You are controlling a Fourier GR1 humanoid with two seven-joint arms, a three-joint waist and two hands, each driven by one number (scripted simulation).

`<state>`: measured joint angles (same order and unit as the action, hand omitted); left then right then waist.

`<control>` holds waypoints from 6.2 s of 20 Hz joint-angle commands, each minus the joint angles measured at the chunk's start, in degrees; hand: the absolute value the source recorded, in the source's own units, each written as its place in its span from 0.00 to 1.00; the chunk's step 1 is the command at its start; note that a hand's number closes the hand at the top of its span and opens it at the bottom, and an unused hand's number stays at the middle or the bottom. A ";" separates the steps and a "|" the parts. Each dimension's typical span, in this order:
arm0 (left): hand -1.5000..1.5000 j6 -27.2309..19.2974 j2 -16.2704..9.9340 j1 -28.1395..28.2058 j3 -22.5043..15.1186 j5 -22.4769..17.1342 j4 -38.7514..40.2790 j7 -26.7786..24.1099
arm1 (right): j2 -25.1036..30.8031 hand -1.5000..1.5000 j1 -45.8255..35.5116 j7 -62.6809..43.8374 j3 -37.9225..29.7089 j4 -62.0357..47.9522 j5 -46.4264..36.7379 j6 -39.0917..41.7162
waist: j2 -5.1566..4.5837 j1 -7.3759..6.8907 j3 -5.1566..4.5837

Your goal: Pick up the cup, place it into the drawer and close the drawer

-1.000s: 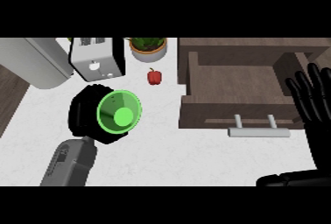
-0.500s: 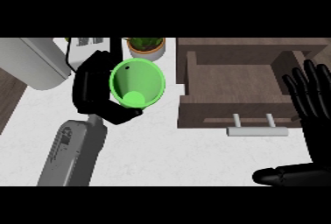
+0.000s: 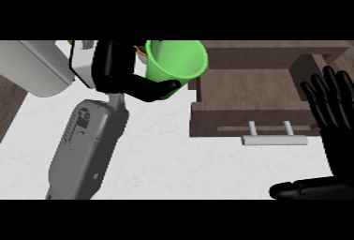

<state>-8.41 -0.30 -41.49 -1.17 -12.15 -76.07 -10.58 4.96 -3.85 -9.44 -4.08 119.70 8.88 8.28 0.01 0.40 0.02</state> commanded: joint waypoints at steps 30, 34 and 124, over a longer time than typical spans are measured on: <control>1.00 -13.67 0.30 -32.31 -18.02 -16.32 49.75 -8.96 | 0.87 0.00 -1.75 2.79 -1.47 -3.34 1.34 2.03 | -0.85 3.70 0.07; 1.00 -12.88 0.30 -33.46 -20.27 -17.31 52.94 -11.47 | -0.59 0.00 -2.10 1.57 1.70 -2.77 -1.10 0.82 | -0.93 3.79 0.04; 0.00 14.87 -28.95 37.62 -0.92 -33.46 -8.36 -9.20 | 6.25 0.00 -42.20 36.39 5.22 -93.20 -54.45 -6.66 | -0.55 -2.26 0.05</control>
<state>5.53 -30.09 -4.30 -2.46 -45.78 -83.97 -20.46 11.55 -39.04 25.16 3.59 36.33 -46.12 0.62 -0.17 -1.50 -0.11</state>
